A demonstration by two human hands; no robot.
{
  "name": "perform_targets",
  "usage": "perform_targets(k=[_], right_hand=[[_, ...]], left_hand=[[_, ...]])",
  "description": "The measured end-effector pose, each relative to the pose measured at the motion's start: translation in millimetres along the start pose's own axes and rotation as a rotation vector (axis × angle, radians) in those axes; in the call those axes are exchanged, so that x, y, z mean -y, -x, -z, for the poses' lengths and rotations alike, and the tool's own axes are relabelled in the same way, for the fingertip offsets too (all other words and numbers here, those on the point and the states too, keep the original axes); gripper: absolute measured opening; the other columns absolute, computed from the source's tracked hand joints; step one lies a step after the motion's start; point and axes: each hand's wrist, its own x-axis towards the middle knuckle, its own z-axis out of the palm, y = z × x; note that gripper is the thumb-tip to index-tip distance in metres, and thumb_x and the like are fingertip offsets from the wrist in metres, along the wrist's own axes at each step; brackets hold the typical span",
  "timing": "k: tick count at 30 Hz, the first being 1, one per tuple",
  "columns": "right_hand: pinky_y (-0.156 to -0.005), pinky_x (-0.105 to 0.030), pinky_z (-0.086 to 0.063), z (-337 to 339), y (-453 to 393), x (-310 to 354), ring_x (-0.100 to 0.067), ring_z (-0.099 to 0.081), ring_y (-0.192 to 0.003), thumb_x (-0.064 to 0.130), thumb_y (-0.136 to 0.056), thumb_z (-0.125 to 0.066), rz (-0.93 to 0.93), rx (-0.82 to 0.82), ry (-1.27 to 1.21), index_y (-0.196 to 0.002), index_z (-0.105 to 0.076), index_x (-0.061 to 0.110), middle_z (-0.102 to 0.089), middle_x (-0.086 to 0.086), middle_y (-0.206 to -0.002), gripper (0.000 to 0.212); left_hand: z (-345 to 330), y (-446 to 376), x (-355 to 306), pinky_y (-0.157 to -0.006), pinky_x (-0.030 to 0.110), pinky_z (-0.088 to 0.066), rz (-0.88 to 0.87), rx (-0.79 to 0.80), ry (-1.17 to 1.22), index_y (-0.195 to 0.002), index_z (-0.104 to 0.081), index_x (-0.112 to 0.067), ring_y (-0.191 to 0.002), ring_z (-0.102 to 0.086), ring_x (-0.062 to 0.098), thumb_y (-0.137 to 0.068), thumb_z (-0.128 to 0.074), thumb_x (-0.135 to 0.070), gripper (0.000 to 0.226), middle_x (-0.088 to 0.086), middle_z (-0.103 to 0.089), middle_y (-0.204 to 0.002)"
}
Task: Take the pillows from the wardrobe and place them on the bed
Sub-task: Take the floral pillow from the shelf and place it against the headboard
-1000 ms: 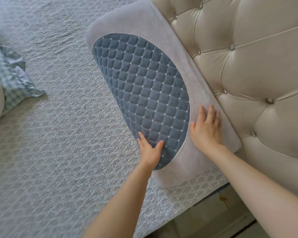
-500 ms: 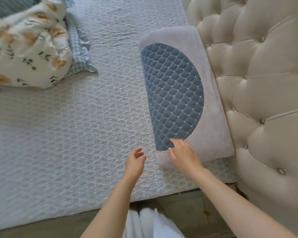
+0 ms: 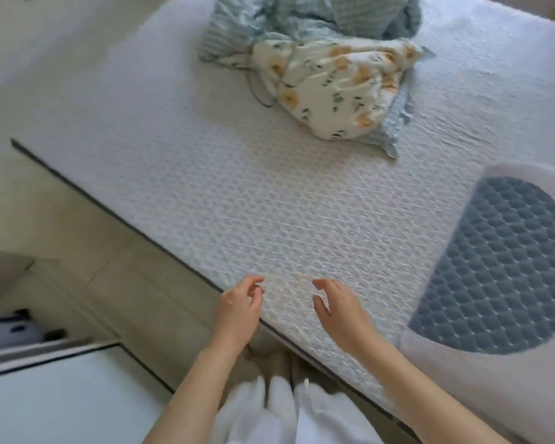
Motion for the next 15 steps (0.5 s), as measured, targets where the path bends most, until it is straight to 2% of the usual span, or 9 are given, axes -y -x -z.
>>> perform_targets(k=[6, 10, 15], right_hand=[[-0.104, -0.029, -0.034, -35.0, -33.2, 122.7, -0.018, -0.046, -0.128, 0.029, -0.101, -0.042, 0.194, 0.085, 0.136, -0.135, -0.049, 0.020, -0.055, 0.004, -0.136, 0.036], [-0.105, -0.028, -0.034, -75.1, -44.7, 203.3, -0.016, -0.045, -0.128, 0.030, -0.101, -0.043, 0.288, 0.117, 0.160, -0.134, -0.050, 0.021, -0.053, 0.004, -0.137, 0.035], [-0.098, -0.028, -0.038, -123.5, -63.3, 302.4, -0.021, -0.050, -0.120, 0.026, -0.101, -0.043, 0.442, 0.196, 0.166, -0.131, -0.052, 0.018, -0.058, 0.001, -0.130, 0.032]], left_hand=[[116.8, 30.8, 85.6, -0.078, 0.026, -0.052, 0.137, -0.247, 0.104, -0.107, -0.070, -0.021, -0.086, -0.066, 0.007, -0.095, -0.056, -0.013, 0.020, -0.008, -0.074, -0.091], [186.0, 48.1, 143.1, -0.076, 0.027, -0.051, 0.249, -0.363, 0.167, -0.108, -0.069, -0.019, -0.084, -0.068, 0.012, -0.096, -0.055, -0.012, 0.020, -0.007, -0.074, -0.089], [271.8, 46.4, 202.7, -0.069, 0.026, -0.047, 0.338, -0.594, 0.209, -0.106, -0.069, -0.020, -0.079, -0.067, 0.015, -0.095, -0.055, -0.012, 0.020, -0.012, -0.072, -0.085]])
